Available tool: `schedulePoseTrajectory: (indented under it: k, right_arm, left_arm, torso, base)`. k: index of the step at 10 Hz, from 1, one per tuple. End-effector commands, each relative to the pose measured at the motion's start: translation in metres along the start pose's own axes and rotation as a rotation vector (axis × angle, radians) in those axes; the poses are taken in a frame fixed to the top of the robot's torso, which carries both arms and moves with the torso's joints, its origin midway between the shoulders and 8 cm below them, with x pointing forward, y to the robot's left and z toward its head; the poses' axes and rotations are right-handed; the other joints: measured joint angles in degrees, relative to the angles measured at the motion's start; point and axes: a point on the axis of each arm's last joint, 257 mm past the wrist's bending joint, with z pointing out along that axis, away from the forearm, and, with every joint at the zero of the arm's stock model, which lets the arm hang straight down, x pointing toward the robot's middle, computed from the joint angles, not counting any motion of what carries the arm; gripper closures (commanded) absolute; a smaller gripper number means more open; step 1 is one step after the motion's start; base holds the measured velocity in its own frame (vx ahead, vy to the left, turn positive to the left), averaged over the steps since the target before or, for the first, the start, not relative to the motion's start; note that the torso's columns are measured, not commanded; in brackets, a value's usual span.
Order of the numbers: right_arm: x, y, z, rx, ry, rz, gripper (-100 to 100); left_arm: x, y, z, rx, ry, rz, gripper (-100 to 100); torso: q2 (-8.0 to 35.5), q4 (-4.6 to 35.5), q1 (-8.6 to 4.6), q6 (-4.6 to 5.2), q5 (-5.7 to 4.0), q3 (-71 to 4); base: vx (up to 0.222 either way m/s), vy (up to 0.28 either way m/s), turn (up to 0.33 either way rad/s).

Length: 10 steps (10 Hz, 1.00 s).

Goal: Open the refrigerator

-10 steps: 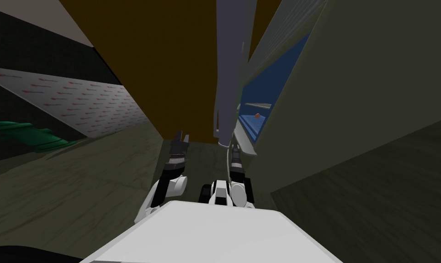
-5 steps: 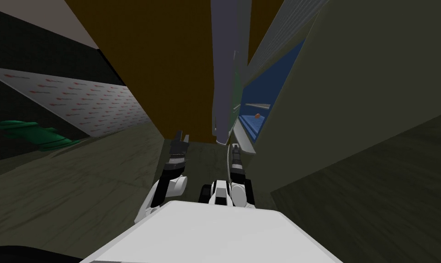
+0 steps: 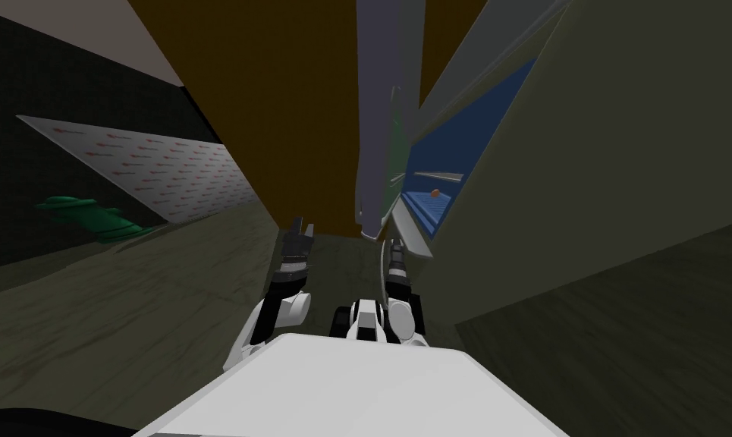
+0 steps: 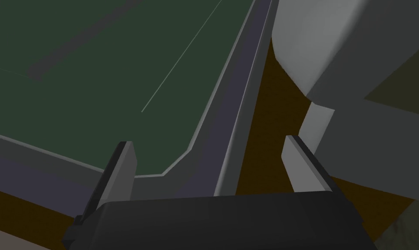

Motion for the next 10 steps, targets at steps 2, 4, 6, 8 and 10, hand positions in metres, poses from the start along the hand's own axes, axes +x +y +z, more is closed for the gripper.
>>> schedulePoseTrajectory:
  k: [2, 4, 6, 8, 10]
  right_arm:
    - [0.019, 0.002, 0.010, -0.026, 0.044, 0.002, -100]
    - [0.028, 0.002, 0.016, -0.042, 0.067, 0.006, -100]
    - [0.038, 0.002, 0.021, -0.057, 0.088, 0.008, -100]
    - [0.046, 0.003, 0.025, -0.070, 0.104, 0.008, -100]
    - [0.055, 0.004, 0.029, -0.081, 0.116, 0.002, -100]
  left_arm:
    - [0.000, 0.000, 0.000, 0.000, 0.000, 0.000, 0]
    - [0.000, 0.000, 0.000, 0.000, 0.000, 0.000, 0]
    - [0.000, 0.000, 0.000, 0.000, 0.000, 0.000, 0]
    - [0.000, 0.000, 0.000, 0.000, 0.000, 0.000, 0]
    - [0.000, 0.000, 0.000, 0.000, 0.000, 0.000, 0]
  torso:
    - [0.0, 0.0, 0.02, 0.00, 0.01, 0.0]
    - [0.0, 0.0, 0.04, 0.00, 0.01, 0.0]
    - [0.0, 0.0, 0.05, 0.00, 0.02, 0.0]
    - [0.0, 0.0, 0.00, 0.00, 0.00, 0.0]
    - [0.0, 0.0, 0.02, 0.00, 0.00, 0.0]
  base:
    - [0.001, 0.049, 0.077]
    - [0.004, 0.058, 0.079]
    - [0.006, 0.059, 0.074]
    - [0.001, 0.051, 0.076]
    - [0.005, 0.050, 0.061]
